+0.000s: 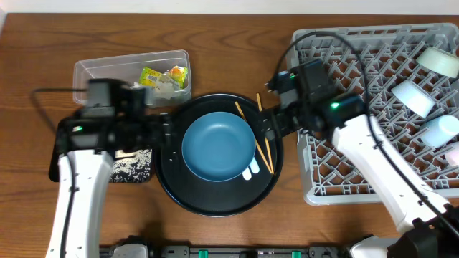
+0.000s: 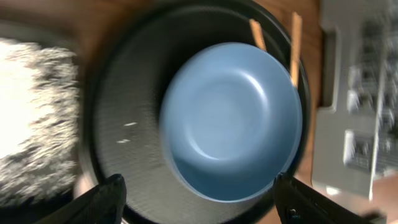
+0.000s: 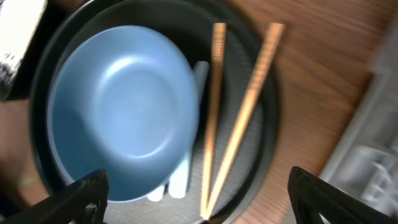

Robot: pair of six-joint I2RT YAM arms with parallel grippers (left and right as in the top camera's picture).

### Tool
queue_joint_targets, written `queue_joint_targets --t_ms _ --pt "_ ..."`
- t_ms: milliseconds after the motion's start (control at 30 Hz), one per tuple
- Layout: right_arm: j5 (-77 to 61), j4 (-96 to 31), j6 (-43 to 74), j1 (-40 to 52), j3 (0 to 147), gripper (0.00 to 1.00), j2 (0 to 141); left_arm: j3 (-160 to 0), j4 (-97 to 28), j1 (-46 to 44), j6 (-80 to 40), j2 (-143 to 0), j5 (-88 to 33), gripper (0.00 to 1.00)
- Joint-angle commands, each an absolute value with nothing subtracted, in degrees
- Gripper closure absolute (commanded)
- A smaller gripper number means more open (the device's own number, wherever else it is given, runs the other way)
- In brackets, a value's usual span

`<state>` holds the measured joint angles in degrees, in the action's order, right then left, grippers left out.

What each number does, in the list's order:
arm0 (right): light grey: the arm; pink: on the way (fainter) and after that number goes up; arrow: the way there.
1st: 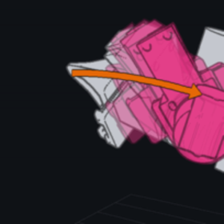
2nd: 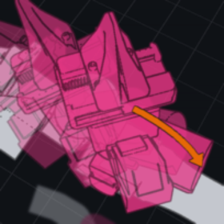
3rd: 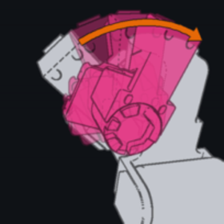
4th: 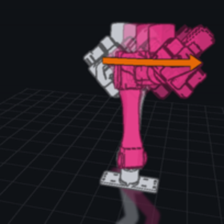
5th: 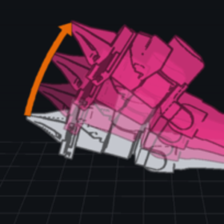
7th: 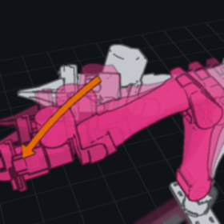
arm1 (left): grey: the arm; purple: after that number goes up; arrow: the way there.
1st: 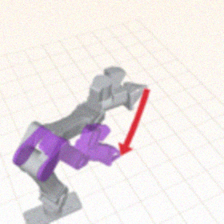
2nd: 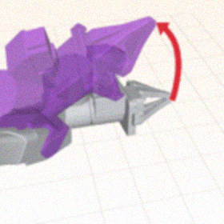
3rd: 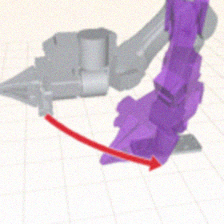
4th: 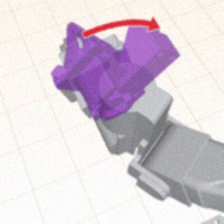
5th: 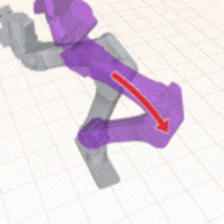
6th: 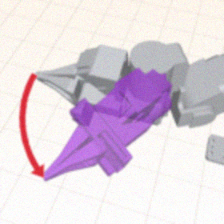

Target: Sort waste into correct bins and load items into the dishwasher rack

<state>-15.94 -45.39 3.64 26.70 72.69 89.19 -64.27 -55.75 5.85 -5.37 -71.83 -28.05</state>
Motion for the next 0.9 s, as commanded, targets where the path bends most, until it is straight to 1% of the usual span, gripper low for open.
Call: queue_joint_targets --t_ms 0,133,167,267,400,467,633,733,767,867 --pt "-12.91 -44.77 4.78 29.95 73.95 0.15 92.09 -65.71 -56.99 12.12 -5.26 -71.42 -27.14 0.23" --pt "-7.44 -44.40 9.67 32.56 73.95 0.16 96.57 -65.71 -58.28 18.55 -5.26 -71.85 -27.14 0.21" --pt "-7.35 -44.23 10.31 32.88 73.95 0.16 97.86 -65.69 -58.54 19.92 -5.26 -71.90 -27.14 0.18" --pt "-7.49 -43.07 11.92 33.43 73.95 0.17 101.54 -65.69 -59.13 22.46 -5.28 -71.92 -27.14 0.18" --pt "-8.05 -41.19 13.78 33.52 73.95 0.25 106.34 -65.69 -59.16 22.92 -5.28 -71.92 -27.16 0.18" --pt "-9.13 -40.42 13.93 33.74 73.95 0.30 108.07 -65.65 -59.11 22.92 -5.28 -71.92 -27.16 0.18" --pt "-10.13 -39.44 13.96 35.03 73.95 0.49 111.53 -65.58 -59.11 22.92 -5.28 -71.92 -27.16 0.18" --pt "-10.09 -39.38 13.96 36.12 73.95 0.64 113.03 -65.58 -59.11 22.92 -5.28 -71.92 -27.16 0.18" --pt "-10.09 -39.38 13.96 36.42 73.95 0.71 113.54 -65.58 -59.11 22.92 -5.28 -71.92 -27.16 0.18" --pt "-10.00 -39.42 14.66 36.91 73.97 0.97 113.69 -65.58 -59.13 22.92 -5.28 -71.92 -27.18 0.18"
